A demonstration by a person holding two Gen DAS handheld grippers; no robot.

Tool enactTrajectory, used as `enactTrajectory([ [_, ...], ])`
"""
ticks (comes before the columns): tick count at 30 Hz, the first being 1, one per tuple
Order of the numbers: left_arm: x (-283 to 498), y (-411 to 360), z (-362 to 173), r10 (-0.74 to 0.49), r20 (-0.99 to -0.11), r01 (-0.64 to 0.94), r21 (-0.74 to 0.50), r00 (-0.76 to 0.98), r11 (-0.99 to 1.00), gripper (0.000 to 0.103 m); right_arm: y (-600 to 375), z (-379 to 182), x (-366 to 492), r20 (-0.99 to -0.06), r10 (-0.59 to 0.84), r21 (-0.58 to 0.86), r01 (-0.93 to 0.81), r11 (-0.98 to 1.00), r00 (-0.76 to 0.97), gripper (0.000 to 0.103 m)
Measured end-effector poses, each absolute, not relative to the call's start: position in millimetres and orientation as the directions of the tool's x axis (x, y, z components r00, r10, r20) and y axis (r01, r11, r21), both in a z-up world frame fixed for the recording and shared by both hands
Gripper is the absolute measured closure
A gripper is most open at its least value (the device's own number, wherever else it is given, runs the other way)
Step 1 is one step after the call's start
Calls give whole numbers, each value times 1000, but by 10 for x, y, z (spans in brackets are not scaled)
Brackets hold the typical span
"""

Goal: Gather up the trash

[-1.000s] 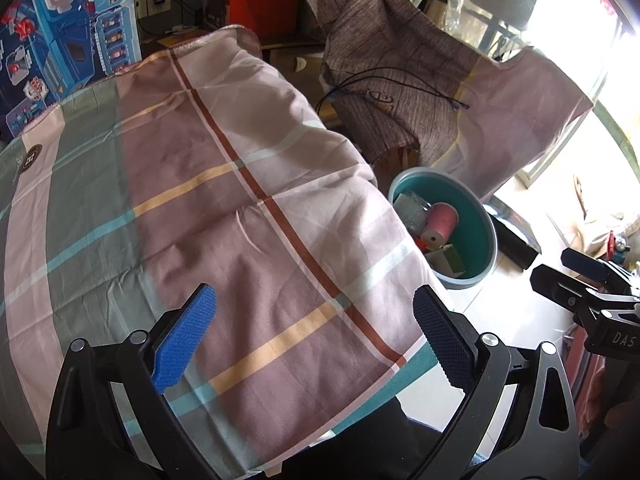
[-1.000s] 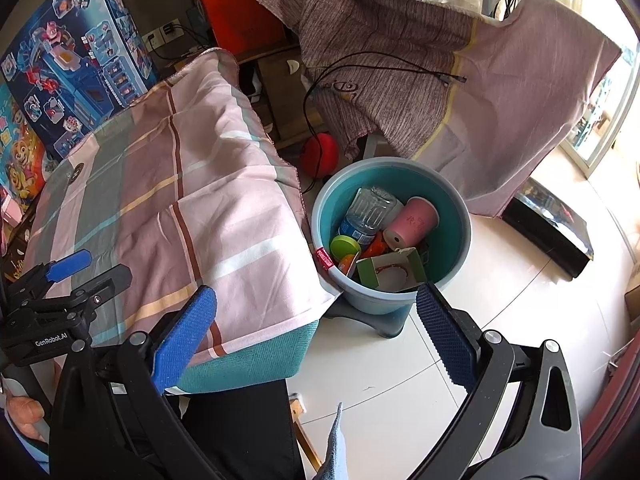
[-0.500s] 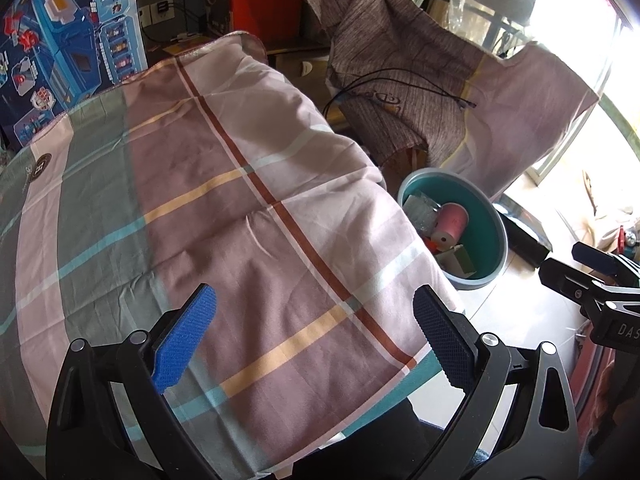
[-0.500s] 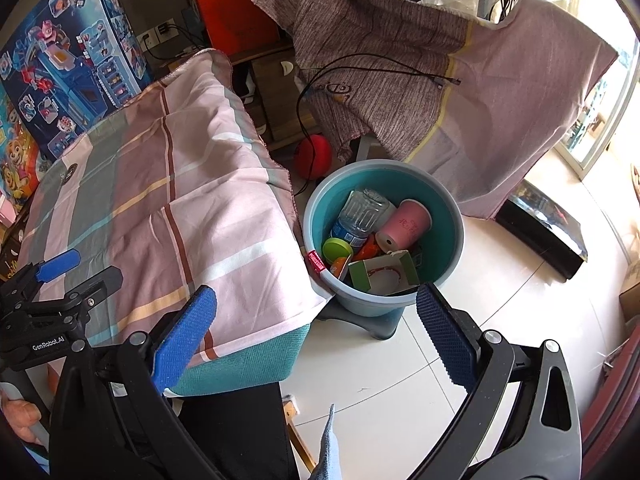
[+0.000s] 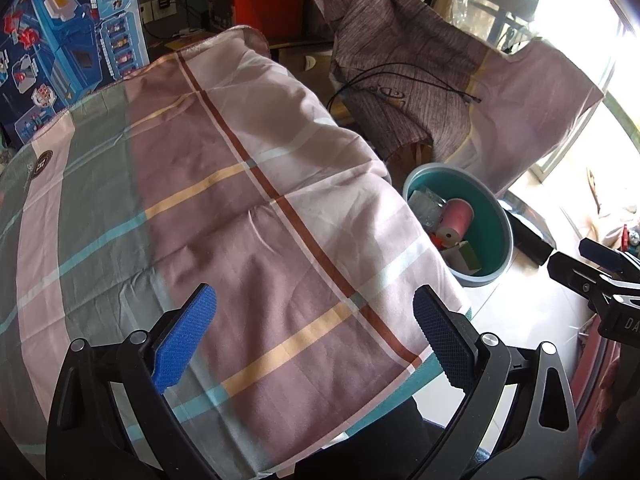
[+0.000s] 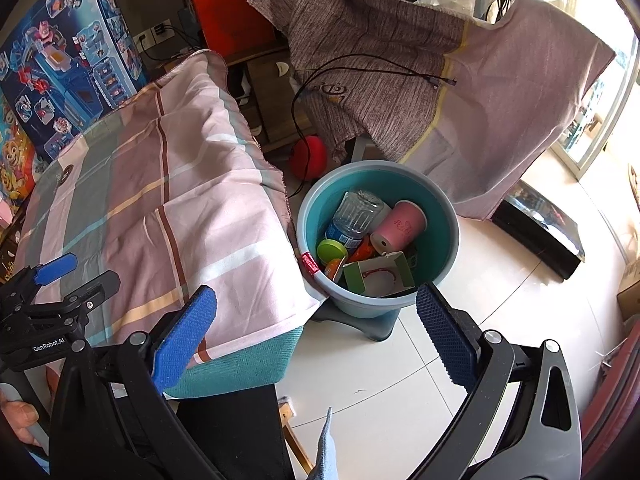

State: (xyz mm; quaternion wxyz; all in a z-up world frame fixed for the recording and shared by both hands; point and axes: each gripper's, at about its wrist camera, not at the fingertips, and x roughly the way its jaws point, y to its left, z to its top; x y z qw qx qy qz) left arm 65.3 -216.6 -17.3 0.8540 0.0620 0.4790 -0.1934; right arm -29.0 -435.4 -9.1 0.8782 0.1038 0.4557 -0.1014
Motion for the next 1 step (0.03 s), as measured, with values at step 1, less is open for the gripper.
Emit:
enactTrajectory([
  [1,658,-2152,-184,-271,-844,388,-83,463,918,4,-4353,-92,-290,-820,-90,85,275,958,565,7],
])
